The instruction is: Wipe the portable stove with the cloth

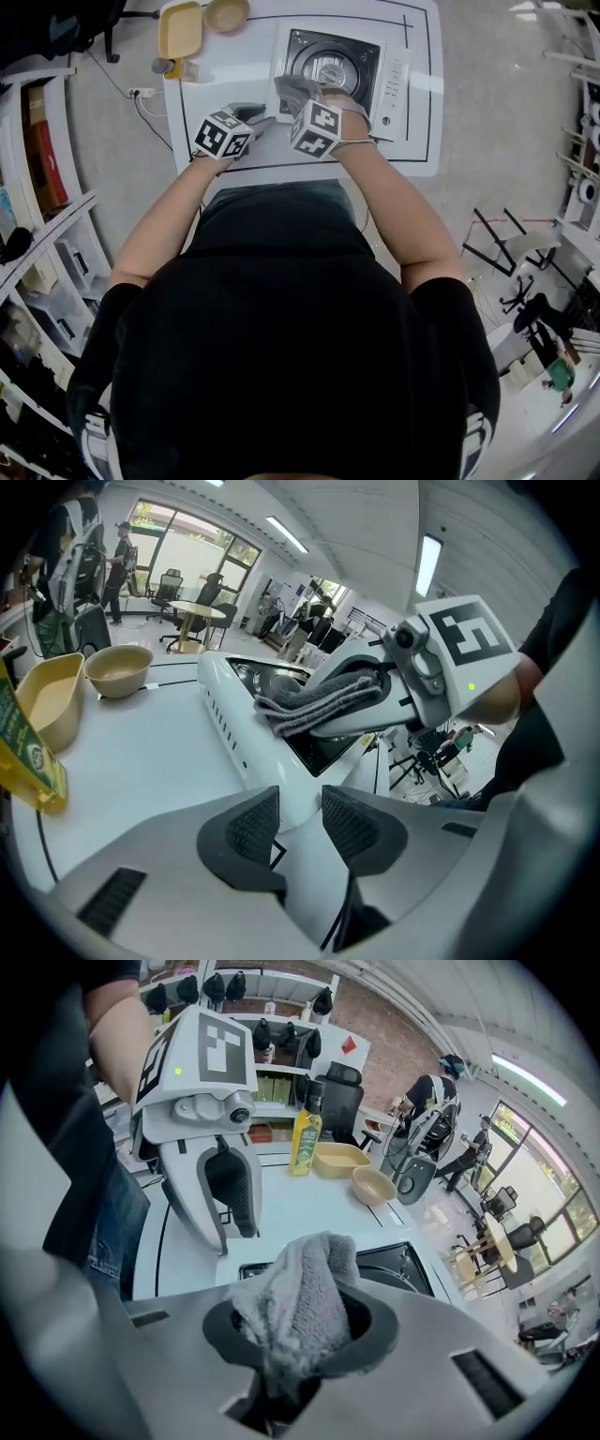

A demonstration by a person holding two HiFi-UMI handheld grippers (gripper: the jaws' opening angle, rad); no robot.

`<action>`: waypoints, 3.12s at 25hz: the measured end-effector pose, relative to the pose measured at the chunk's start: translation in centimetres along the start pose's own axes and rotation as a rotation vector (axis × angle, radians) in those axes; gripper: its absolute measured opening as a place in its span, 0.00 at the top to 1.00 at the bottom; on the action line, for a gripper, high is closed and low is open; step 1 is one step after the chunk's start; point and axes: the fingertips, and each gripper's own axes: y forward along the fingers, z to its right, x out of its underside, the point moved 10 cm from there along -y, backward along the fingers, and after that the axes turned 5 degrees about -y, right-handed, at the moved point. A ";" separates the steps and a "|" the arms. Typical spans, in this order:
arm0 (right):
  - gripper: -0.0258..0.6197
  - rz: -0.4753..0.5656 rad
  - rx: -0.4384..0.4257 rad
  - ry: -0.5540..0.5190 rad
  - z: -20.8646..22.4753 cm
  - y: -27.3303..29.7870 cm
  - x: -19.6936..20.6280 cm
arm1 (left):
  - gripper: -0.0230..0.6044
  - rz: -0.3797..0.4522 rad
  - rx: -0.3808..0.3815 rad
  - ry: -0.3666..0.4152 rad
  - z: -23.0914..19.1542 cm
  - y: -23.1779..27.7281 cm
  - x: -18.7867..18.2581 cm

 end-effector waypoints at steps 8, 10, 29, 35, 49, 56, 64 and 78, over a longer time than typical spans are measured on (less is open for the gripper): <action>0.79 0.008 0.046 -0.030 3.6 1.1 0.0 | 0.72 0.005 0.006 -0.015 -0.1 0.0 0.1; 0.79 0.011 0.057 -0.033 4.6 1.4 0.1 | 0.72 0.005 0.008 -0.019 -0.2 0.0 0.0; 0.79 -0.016 0.132 0.100 12.4 1.3 4.5 | 0.72 0.009 0.014 -0.018 -0.3 0.4 -0.3; 0.79 0.001 0.132 0.214 12.9 0.4 6.5 | 0.72 0.008 0.020 -0.016 -0.4 0.3 -0.4; 0.79 0.019 0.169 0.552 12.2 -2.4 13.5 | 0.72 0.004 0.035 -0.013 -0.5 0.2 -0.4; 0.79 -0.045 0.214 0.499 9.3 -3.8 14.2 | 0.72 -0.005 0.041 -0.002 -0.4 0.2 -0.3; 0.79 -0.093 0.232 0.473 5.2 -4.8 14.4 | 0.72 -0.016 0.045 0.012 -0.5 0.1 -0.3; 0.79 -0.123 0.216 0.495 -2.1 -6.2 12.7 | 0.72 -0.040 0.052 0.057 0.3 -0.2 0.0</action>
